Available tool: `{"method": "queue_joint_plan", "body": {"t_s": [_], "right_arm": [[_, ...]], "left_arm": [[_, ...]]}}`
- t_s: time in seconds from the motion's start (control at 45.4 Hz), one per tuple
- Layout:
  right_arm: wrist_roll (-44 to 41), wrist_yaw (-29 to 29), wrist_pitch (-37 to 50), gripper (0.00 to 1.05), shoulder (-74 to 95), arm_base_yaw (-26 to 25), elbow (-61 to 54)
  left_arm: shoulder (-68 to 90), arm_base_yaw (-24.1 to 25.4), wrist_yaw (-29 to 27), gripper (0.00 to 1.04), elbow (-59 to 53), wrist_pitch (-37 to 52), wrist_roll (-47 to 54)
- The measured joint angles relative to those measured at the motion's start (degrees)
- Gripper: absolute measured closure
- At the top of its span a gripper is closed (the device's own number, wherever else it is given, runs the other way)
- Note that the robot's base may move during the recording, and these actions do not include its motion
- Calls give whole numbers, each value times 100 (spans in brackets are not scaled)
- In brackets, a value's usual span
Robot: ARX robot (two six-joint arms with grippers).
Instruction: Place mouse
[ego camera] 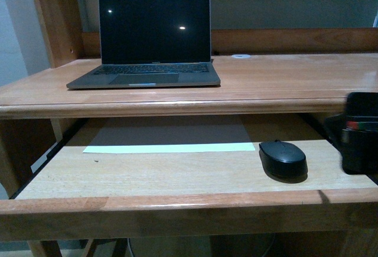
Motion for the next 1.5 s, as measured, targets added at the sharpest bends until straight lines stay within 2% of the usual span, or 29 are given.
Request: {"method": "queue_joint_plan", "body": {"t_s": [0.374, 0.484, 0.616, 0.903, 1.431, 1.453, 1.497], "right_arm": [[17, 166, 92, 7, 361, 48, 208], [13, 304, 205, 7, 483, 258, 284], [24, 400, 173, 7, 1248, 431, 879], [243, 656, -317, 7, 2459, 428, 1980], [487, 223, -918, 7, 3449, 249, 2702], [483, 190, -935, 7, 3451, 245, 2710], [466, 201, -935, 16, 3451, 245, 2710]], "left_arm": [[0, 0, 0, 7, 0, 0, 0], [0, 0, 0, 7, 0, 0, 0], [0, 0, -4, 7, 0, 2, 0], [0, 0, -2, 7, 0, -2, 0], [0, 0, 0, 7, 0, 0, 0], [0, 0, -2, 7, 0, 0, 0], [0, 0, -2, 7, 0, -2, 0]]}}
